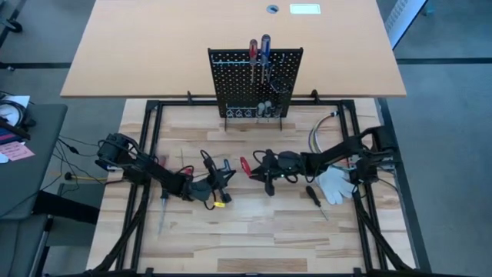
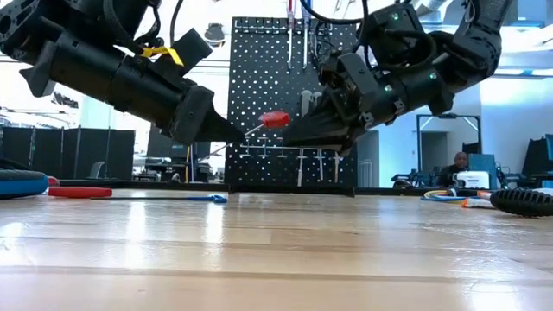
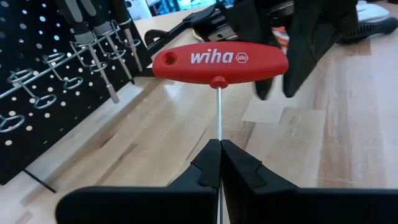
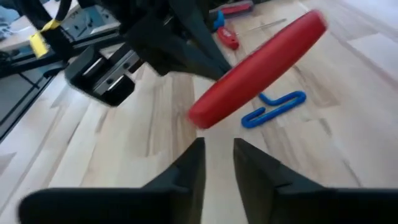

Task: Hang tools onto peg board
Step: Hang the bottom red allen wrench on the pegboard

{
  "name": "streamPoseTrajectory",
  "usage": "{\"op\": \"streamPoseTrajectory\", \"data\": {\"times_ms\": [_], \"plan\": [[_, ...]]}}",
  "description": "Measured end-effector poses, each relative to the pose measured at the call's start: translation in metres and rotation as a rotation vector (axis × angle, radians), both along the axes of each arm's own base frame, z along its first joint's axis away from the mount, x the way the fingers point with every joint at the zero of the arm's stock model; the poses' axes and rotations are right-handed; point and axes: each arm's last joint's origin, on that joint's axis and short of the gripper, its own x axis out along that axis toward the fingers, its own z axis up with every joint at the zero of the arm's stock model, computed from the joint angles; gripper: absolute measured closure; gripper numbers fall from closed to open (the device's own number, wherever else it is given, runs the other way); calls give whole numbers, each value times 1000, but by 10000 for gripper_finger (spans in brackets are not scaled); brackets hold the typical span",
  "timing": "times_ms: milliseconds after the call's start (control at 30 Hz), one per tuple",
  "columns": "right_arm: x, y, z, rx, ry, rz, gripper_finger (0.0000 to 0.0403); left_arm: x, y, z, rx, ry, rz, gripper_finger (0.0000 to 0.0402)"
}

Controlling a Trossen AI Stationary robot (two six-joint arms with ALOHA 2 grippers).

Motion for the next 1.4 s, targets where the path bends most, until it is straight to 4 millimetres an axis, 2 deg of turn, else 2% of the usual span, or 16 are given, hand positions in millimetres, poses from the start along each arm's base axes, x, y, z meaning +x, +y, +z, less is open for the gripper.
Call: {"op": "streamPoseTrajectory", "data": {"times_ms": [267,333,433,533,667,933,1033,1200,1400], "plan": [[2,0,7,8,-74,1,194,0,0,0,4,-2,10,401],[3,0,10,9,-106,-6,176,0,0,0,3,-2,10,401],[5,-1,13,22,-120,-38,169,0,0,0,4,-3,13,401],[10,-2,16,17,-108,-67,184,0,0,1,4,-5,14,401],[16,-3,20,-11,-76,-69,223,0,0,1,3,-6,14,401],[18,-4,21,-51,-76,-98,346,0,0,1,2,-3,8,401],[17,-4,20,-101,-48,-78,351,1,-1,0,-11,6,-33,398],[4,-5,31,-161,64,-63,351,1,-3,10,-67,-34,-123,346],[-4,6,45,-244,73,5,351,-4,-1,43,-33,-100,-203,247]]}}
